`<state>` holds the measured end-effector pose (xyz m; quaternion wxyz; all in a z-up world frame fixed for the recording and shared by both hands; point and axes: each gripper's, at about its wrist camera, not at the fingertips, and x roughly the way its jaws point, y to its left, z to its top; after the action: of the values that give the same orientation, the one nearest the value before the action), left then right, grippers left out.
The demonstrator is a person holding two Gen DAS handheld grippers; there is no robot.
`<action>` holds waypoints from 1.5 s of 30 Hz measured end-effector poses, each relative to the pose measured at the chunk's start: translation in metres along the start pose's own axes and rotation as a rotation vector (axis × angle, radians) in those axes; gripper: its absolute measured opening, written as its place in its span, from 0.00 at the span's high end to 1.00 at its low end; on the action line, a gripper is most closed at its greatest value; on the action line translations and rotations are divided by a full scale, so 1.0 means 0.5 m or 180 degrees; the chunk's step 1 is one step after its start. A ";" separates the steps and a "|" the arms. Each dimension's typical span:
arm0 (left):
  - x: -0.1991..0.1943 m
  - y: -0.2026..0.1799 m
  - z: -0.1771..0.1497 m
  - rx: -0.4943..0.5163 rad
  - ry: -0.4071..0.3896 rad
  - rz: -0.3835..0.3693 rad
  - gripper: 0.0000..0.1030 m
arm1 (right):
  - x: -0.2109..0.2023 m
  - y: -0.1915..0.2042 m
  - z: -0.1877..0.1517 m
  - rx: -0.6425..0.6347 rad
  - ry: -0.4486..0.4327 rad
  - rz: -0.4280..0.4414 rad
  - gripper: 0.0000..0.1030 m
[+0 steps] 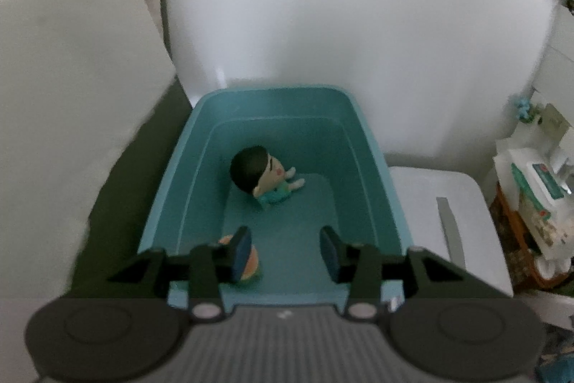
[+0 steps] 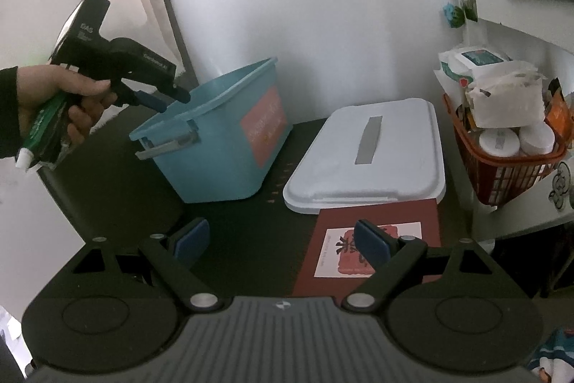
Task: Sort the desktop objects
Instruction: 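Raise the left tool away from the teal bin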
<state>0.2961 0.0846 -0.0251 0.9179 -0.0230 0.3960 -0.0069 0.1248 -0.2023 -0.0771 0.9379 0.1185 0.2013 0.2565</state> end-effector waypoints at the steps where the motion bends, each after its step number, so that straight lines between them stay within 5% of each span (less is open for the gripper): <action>1: -0.001 0.001 -0.003 0.0000 -0.0001 0.0000 0.55 | -0.002 0.001 0.000 -0.0003 -0.0004 -0.0001 0.12; 28: -0.136 -0.015 -0.057 -0.0011 -0.0147 0.0036 0.55 | -0.064 0.008 0.003 -0.0051 -0.0177 -0.0046 0.12; 45: -0.160 -0.064 -0.119 0.0024 -0.0189 -0.0224 0.55 | -0.089 0.003 -0.012 -0.0095 -0.0173 -0.0232 0.12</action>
<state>0.1981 0.0529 -0.0060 0.9285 -0.0336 0.3675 -0.0401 0.0863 -0.2237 -0.0677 0.9534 0.1039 0.1761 0.2219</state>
